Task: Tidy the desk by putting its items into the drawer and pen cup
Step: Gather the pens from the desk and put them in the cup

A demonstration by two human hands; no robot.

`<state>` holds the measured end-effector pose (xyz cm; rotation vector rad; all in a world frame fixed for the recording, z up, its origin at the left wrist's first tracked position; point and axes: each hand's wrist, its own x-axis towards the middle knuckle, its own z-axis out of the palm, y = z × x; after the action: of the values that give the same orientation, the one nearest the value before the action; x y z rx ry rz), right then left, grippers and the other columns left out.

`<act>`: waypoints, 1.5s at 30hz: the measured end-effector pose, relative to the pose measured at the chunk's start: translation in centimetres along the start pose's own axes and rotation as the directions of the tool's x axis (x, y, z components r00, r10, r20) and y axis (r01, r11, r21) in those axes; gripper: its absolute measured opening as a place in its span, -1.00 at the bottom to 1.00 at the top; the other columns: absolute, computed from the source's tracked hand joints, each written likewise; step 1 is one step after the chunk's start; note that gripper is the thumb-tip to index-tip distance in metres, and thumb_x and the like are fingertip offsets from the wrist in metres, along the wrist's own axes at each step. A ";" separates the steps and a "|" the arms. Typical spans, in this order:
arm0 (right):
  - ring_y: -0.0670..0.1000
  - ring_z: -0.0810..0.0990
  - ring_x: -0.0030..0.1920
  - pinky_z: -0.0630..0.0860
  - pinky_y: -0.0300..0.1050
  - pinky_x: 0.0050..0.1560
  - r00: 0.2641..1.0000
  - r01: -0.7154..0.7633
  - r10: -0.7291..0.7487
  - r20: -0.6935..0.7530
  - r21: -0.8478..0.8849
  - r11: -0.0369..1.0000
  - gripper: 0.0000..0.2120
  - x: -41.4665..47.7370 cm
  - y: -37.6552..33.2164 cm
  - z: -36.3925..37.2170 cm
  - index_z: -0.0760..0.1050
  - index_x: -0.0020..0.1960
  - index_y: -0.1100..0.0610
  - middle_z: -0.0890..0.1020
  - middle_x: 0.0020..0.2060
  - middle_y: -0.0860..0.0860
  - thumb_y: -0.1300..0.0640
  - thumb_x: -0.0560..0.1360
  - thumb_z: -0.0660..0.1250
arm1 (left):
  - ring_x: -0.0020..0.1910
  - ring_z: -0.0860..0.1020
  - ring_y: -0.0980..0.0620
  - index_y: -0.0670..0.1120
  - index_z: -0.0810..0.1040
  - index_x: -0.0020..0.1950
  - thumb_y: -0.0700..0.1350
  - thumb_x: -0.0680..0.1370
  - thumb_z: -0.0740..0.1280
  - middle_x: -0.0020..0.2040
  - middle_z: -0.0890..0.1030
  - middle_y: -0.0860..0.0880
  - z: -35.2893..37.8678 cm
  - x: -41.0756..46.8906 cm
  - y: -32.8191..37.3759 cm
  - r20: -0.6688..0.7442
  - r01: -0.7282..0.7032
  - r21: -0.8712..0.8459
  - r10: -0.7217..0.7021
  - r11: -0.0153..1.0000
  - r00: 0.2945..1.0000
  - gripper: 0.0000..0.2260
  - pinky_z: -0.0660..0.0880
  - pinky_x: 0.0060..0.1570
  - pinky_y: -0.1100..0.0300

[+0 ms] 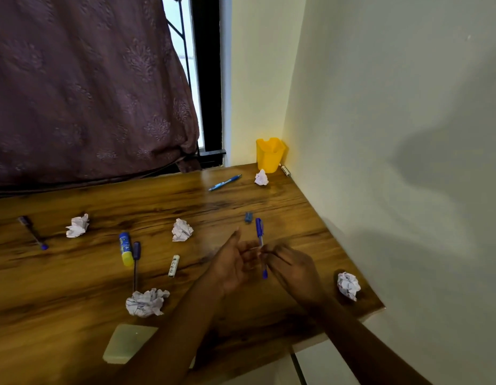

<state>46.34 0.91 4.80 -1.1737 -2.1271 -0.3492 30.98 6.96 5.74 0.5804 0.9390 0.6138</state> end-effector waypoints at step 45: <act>-0.08 0.58 -0.02 0.50 -0.33 0.03 0.987 0.124 -0.069 -0.142 0.427 0.895 -0.76 10.2 -11.9 9.1 0.53 0.03 0.15 0.67 -0.09 0.04 0.08 0.62 0.12 | 0.03 0.65 -0.06 -0.25 0.61 0.10 0.05 0.42 0.43 0.09 0.64 -0.20 -14.4 -7.8 3.7 -0.224 -0.383 -0.673 0.319 0.633 0.921 -0.58 0.60 -0.03 0.06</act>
<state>28.83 5.61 5.95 -0.7677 -2.0188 0.0182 14.18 6.69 5.83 0.0220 0.5832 1.2959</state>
